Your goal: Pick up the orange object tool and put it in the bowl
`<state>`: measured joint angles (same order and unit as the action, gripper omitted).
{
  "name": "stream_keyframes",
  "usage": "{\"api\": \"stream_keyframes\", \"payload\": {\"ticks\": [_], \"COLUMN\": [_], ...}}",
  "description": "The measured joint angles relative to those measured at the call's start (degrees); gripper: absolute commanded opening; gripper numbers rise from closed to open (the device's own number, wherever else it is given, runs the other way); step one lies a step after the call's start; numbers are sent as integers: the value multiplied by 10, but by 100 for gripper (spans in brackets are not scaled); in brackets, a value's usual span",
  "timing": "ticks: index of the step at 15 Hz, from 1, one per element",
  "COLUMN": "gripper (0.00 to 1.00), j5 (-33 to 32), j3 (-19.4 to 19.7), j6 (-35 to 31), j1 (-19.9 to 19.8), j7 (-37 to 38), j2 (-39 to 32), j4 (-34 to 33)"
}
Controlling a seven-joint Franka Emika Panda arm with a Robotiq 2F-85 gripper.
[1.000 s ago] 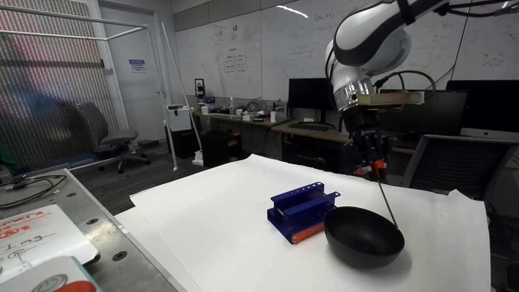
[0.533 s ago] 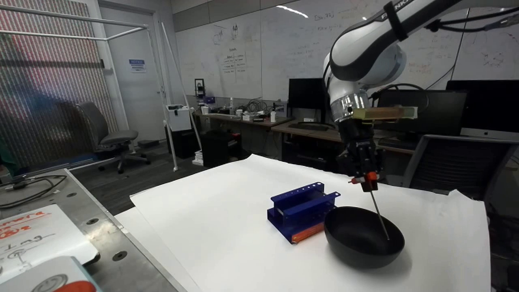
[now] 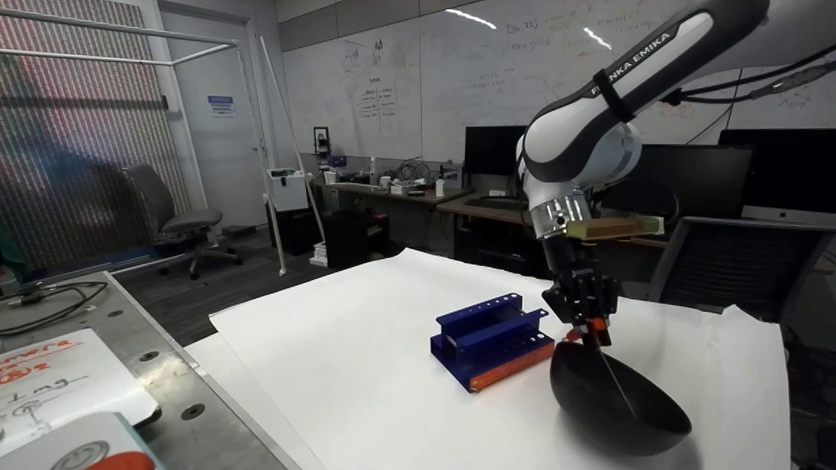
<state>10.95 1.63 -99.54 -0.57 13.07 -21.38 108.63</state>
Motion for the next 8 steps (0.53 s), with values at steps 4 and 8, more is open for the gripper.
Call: {"api": "stream_keyframes", "payload": {"ticks": [4, 8], "gripper": [90, 100], "j5": [0, 0], "j3": [-3, -4], "j6": [-8, -13], "j1": [0, 0], "j7": [-13, -23], "j2": [0, 9], "j4": [0, 0]}}
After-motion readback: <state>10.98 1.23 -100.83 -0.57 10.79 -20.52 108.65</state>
